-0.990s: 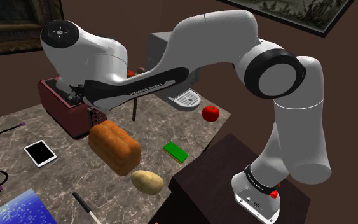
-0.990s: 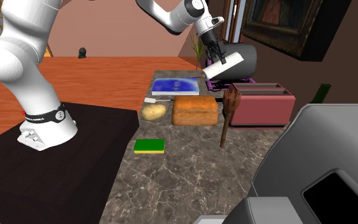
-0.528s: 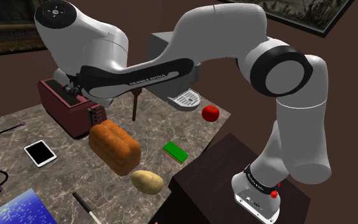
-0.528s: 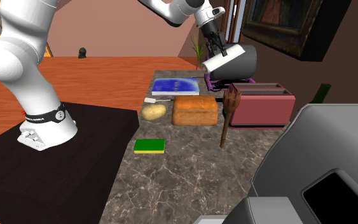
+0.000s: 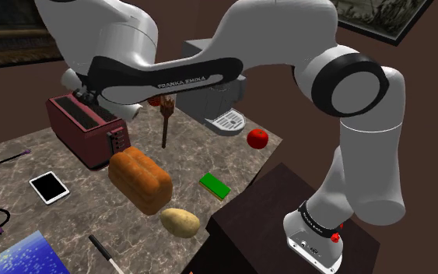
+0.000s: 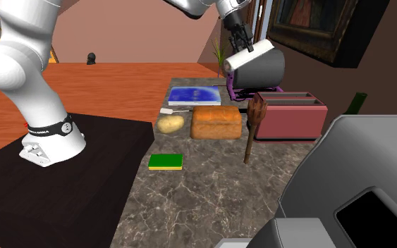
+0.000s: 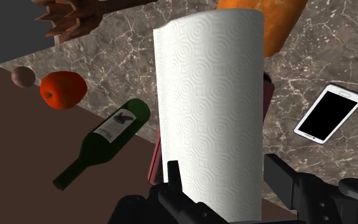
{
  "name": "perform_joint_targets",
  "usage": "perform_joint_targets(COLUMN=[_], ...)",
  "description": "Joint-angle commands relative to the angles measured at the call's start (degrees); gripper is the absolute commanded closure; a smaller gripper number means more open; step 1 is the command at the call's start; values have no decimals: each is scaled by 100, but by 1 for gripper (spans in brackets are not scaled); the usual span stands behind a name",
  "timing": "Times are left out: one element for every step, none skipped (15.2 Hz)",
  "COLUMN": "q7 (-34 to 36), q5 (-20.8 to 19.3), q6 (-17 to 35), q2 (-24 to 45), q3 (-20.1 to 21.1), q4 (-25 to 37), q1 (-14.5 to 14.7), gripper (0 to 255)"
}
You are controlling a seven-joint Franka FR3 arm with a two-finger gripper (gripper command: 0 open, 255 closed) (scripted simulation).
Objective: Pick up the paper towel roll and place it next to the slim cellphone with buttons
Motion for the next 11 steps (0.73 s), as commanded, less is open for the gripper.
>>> perform_joint_targets(q7=[103, 246, 388, 528, 668, 806, 942, 1078, 1212, 1345, 1475], q5=[-27, -70, -114, -158, -201, -244, -287, -329, -370, -411, -451], q6=[11, 67, 118, 166, 210, 250, 286, 320, 350, 377, 402], q2=[-19, -28, -30, -26, -15, 2, 24, 53, 87, 127, 172], q3=[9, 13, 17, 21, 24, 27, 30, 32, 35, 38, 39], q4=[-83, -212, -330, -437, -534, -622, -701, -771, -832, -885, -930], q1=[58, 118, 181, 244, 310, 377, 444, 514, 584, 655, 727], gripper=[255, 255, 255, 255, 255, 255, 255, 255, 255, 255, 255])
